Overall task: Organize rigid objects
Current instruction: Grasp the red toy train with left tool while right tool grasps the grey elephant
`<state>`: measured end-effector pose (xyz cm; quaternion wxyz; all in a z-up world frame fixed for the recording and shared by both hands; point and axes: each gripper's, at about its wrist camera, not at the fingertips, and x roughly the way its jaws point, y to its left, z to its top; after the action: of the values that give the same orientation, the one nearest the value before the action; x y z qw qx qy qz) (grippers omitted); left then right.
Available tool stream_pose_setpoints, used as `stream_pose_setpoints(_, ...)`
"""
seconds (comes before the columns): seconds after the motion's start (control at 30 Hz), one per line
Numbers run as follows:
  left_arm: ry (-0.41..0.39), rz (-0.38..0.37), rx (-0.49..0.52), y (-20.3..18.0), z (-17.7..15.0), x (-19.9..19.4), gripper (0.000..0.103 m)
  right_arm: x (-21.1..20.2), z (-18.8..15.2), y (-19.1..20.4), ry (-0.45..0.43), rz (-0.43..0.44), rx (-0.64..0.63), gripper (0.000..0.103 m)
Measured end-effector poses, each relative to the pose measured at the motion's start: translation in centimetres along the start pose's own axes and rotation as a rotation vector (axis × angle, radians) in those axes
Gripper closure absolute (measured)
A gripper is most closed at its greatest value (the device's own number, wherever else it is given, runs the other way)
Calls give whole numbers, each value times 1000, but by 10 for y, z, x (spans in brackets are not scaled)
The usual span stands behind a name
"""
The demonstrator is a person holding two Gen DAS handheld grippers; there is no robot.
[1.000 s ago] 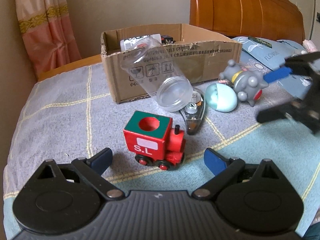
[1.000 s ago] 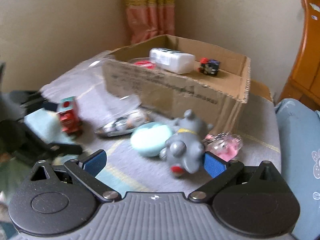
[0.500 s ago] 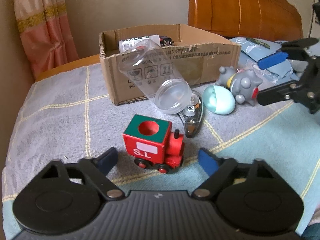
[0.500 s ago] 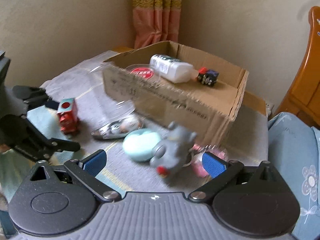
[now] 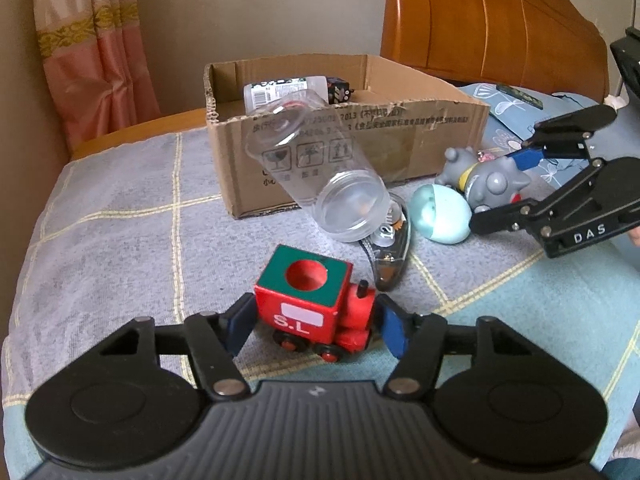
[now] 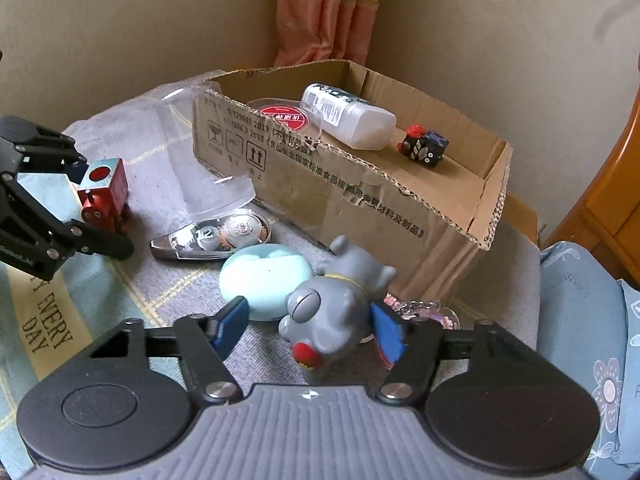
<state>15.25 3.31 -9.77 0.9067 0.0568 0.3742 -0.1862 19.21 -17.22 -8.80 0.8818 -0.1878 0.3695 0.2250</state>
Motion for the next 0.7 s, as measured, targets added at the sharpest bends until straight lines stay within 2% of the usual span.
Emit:
stream_pose_setpoints(0.03,-1,1,-1,0,0,0,42,-1,0,0,-1,-11,0,43)
stream_pose_setpoints(0.07,-1,-2,-1,0,1,0,44,-1,0,0,-1,-28,-4,52)
stream_pose_setpoints(0.1,-1,-7,1,-1,1,0,48,-3,-1,-1,-3,-27,-3,54)
stream_pose_setpoints(0.43,14,-18,29,-5,-2,-5,48,-25,-16,0,11,21,67,55)
stream_pose_setpoints(0.7,7,6,49,-7,1,-6,48,-18,-15,-1,4,9,99,51)
